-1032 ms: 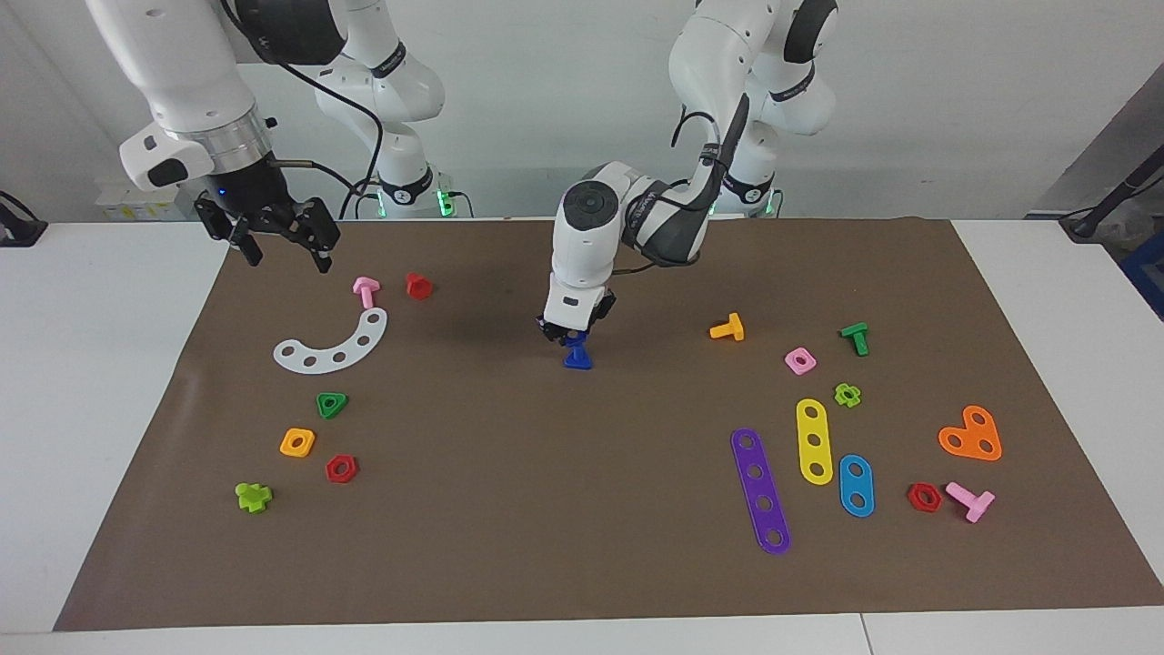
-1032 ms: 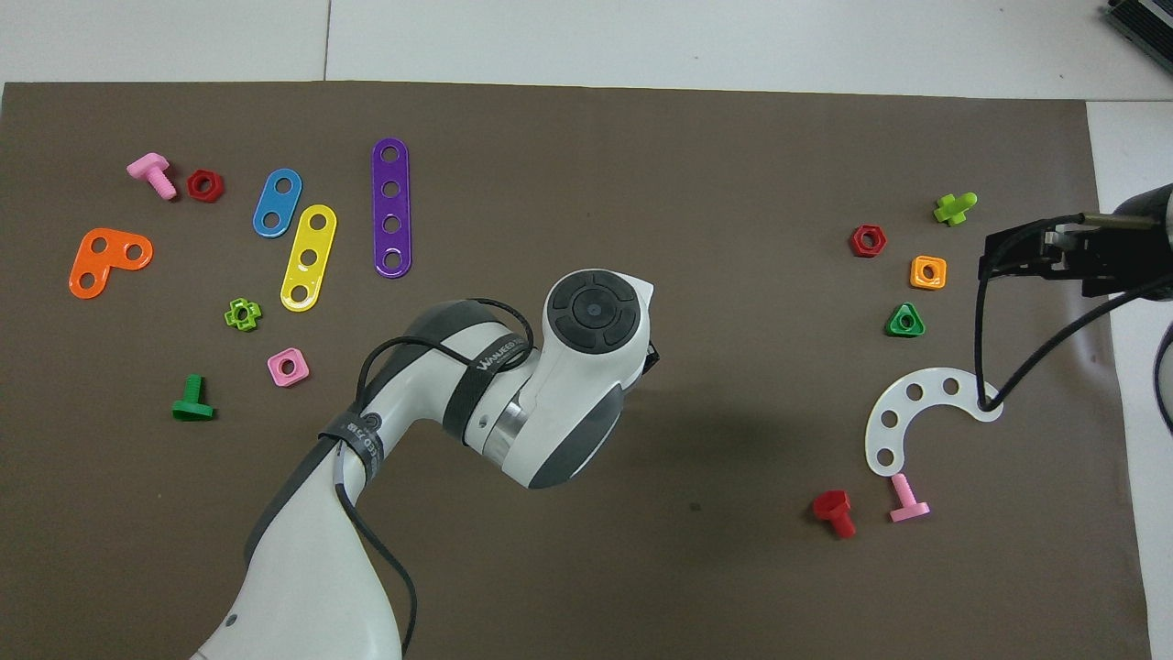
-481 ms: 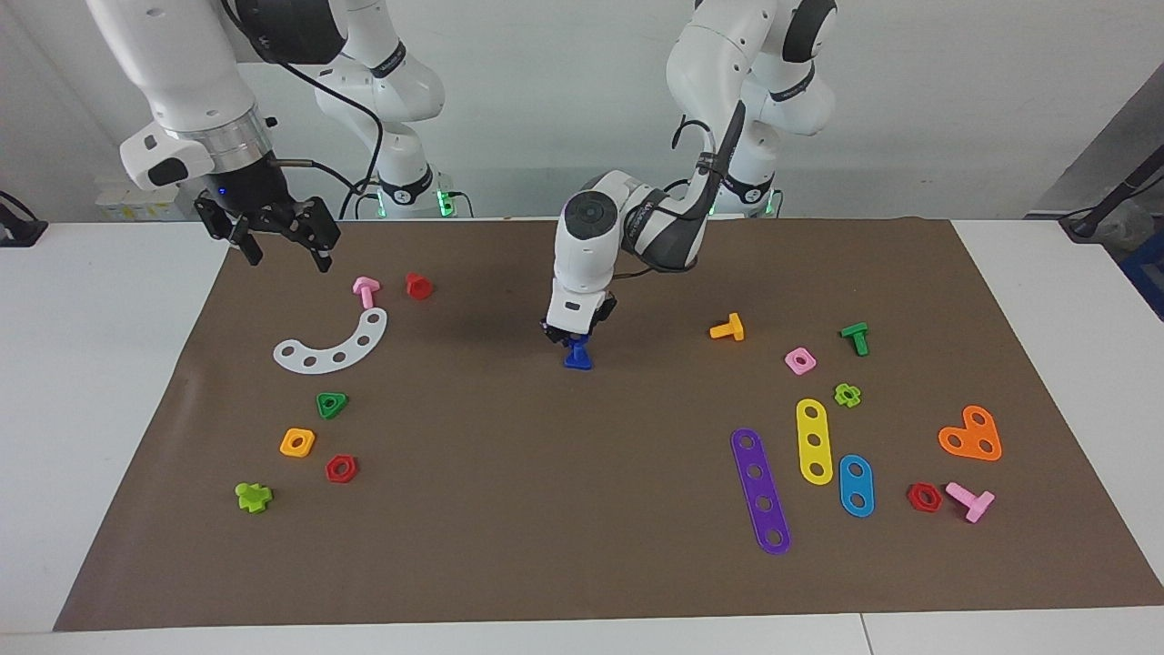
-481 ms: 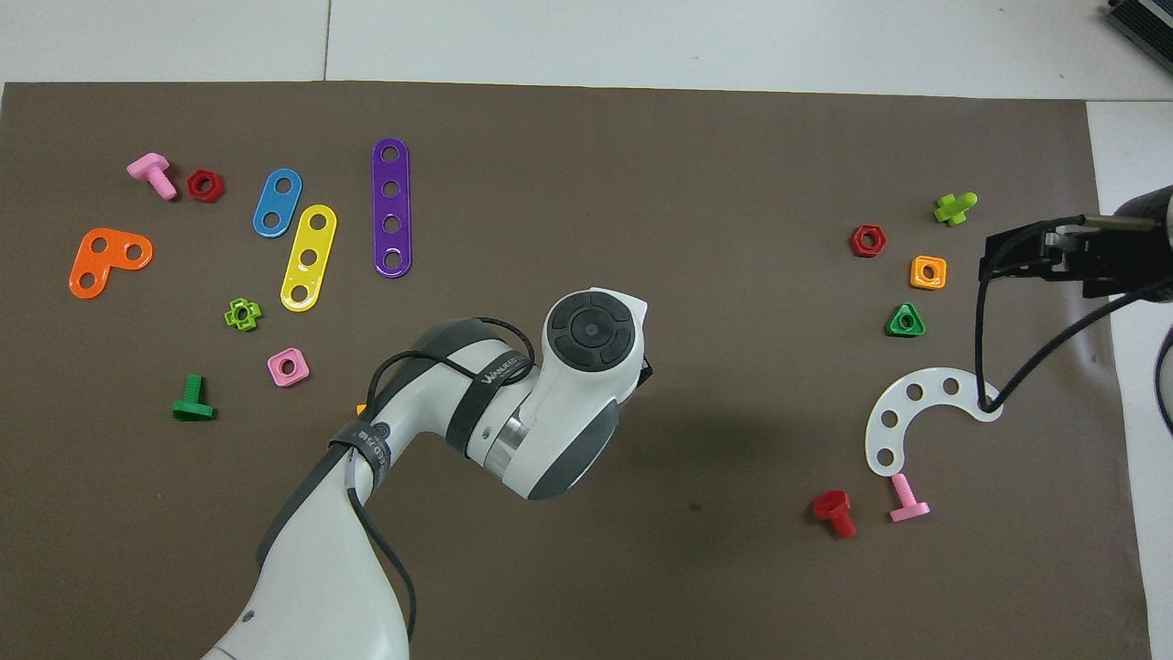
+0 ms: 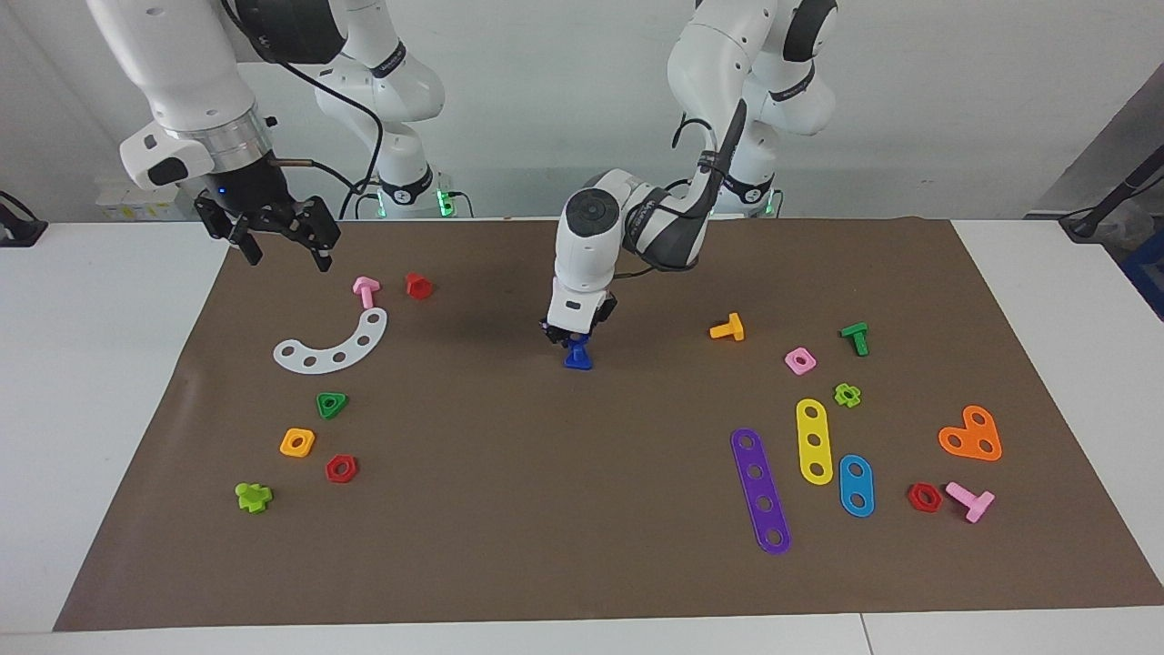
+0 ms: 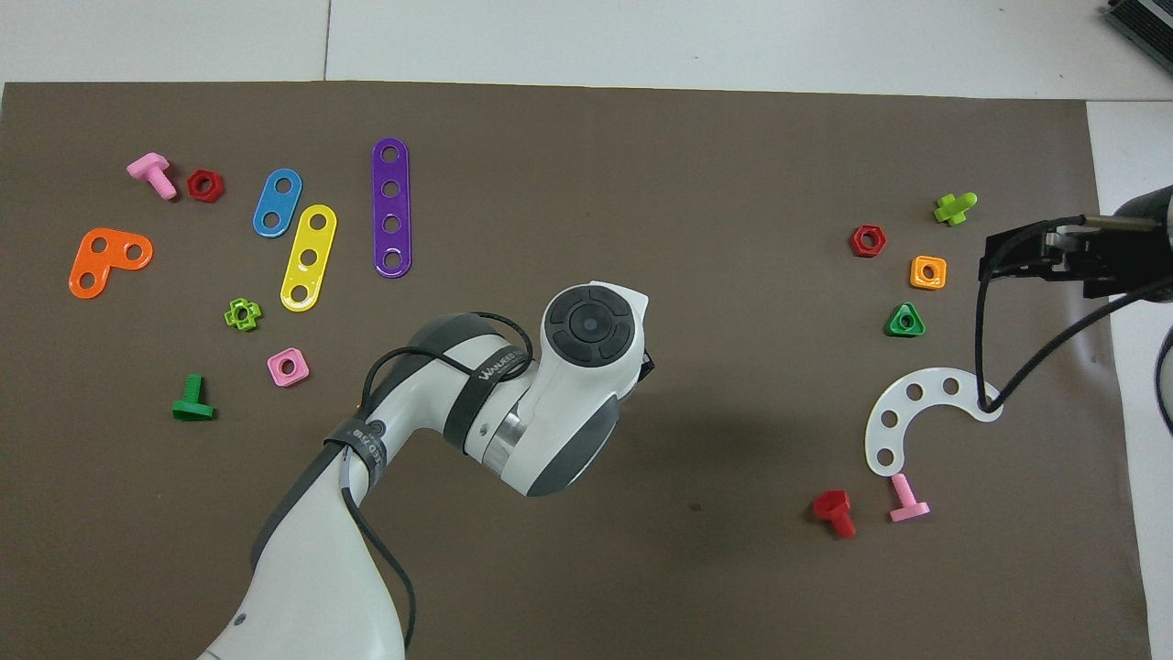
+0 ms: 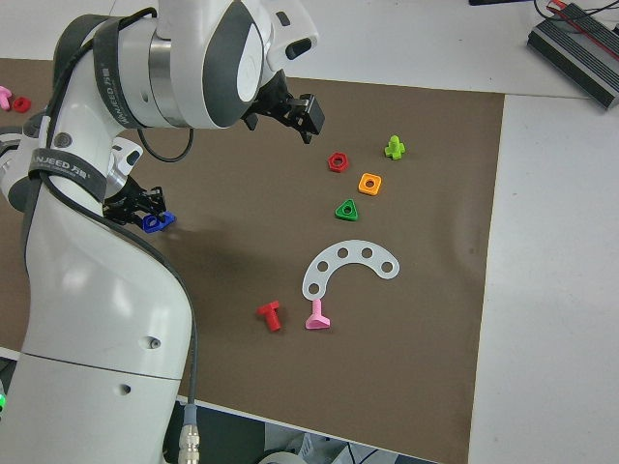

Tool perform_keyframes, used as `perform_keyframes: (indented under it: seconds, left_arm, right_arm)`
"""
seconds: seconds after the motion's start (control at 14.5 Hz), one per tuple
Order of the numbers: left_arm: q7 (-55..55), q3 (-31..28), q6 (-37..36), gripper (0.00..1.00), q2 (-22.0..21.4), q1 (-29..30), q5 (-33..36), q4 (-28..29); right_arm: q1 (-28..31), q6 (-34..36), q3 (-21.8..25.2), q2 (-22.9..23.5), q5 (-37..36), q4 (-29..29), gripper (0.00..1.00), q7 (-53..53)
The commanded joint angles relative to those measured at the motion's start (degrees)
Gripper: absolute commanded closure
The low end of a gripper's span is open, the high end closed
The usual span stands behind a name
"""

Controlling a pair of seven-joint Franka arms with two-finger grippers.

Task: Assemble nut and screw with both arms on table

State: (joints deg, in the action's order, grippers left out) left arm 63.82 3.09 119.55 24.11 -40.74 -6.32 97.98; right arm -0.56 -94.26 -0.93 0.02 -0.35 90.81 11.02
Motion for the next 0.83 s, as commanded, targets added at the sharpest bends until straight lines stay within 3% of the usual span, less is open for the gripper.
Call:
perform_keyframes:
  seconds: [0.0, 0.41, 0.76]
  left_arm:
    - [0.34, -0.63, -3.89, 1.0, -0.29, -0.13, -1.15, -3.05]
    - [0.26, -0.98, -2.84, 1.0, 0.15, 0.66, -0.45, -3.85]
    - [0.17, -1.07, 3.48, 1.0, 0.07, 1.36, -0.19, 0.63]
  right_arm:
    - [0.3, -0.31, -0.12, -1.16, 1.23, 1.3, 0.0, -1.0]
    - [0.3, -0.22, -0.12, -1.16, 1.23, 1.3, 0.0, -1.17]
    - [0.3, -0.22, -0.12, -1.16, 1.23, 1.3, 0.0, -1.17]
